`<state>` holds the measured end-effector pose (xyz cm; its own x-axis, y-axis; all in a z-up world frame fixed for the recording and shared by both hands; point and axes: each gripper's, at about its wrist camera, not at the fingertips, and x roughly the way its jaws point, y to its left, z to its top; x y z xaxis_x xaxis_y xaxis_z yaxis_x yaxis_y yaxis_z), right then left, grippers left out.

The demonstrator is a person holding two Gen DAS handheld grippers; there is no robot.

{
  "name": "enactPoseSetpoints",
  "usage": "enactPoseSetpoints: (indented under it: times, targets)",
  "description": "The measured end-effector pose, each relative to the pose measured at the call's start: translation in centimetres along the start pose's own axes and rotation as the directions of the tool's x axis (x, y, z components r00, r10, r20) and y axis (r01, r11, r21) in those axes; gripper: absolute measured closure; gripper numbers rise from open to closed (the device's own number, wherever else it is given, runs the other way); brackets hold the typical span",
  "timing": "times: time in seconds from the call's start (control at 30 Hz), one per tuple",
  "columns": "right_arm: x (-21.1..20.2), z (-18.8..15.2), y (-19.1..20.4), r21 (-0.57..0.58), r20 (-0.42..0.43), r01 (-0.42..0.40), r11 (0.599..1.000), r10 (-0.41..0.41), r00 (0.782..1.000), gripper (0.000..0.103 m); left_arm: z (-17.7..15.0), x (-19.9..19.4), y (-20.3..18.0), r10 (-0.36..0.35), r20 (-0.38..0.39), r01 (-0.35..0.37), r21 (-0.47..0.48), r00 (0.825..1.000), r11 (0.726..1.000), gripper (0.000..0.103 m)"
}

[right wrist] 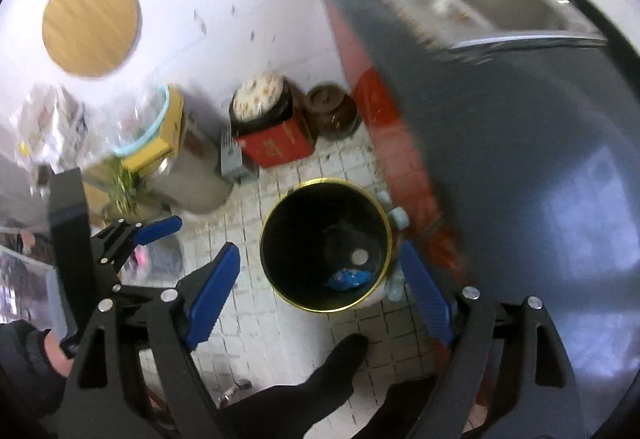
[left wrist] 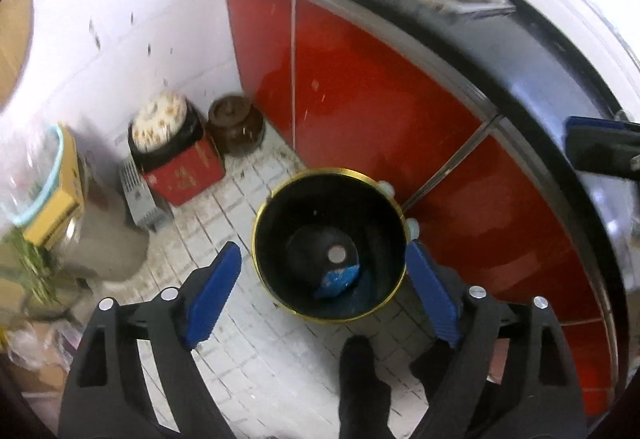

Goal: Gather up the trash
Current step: 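Move both open grippers back up to the counter, then grasp the clear plastic cup with the left gripper while the right gripper grasps the yellow sponge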

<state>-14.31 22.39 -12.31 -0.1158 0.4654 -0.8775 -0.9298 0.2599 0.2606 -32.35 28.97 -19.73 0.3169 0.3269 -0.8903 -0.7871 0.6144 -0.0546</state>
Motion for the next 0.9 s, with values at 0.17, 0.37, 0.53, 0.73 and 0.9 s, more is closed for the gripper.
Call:
enactPoseSetpoints:
  times: [0.17,0.37,0.53,0.73,0.9]
  targets:
    - [-11.1,-3.2,-7.9,0.169,0.15,0.177,0.97,-0.203,0.968,0.015,3.5,-5.4,-5.7,-0.067,0.085,0.06,0.076,0.994,0.995,0.008]
    - [-22.2,-10.4,-18.3,0.456,0.164,0.368,0.81,-0.483,0.86,0.015,7.6,-8.7,-19.5,-0.271,0.108,0.222,0.333,0.957,0.916,0.007]
    - [-29.6,-18.6,-25.0,0.665,0.117,0.405,0.628,-0.623,0.773,0.015,8.5,-10.5,-33.1,-0.426,0.067,0.315,0.572,0.902,0.757,0.007]
    - [-34.3,-26.0,-28.5,0.795,0.075,0.374,0.478,-0.689,0.721,0.015,7.3,-11.9,-44.5,-0.531,-0.019,0.387,0.706,0.847,0.593,0.007]
    - [-34.9,-28.0,-30.0,0.838,0.07,0.329,0.436,-0.684,0.726,0.015,6.4,-11.6,-48.1,-0.535,-0.036,0.37,0.762,0.844,0.531,0.007]
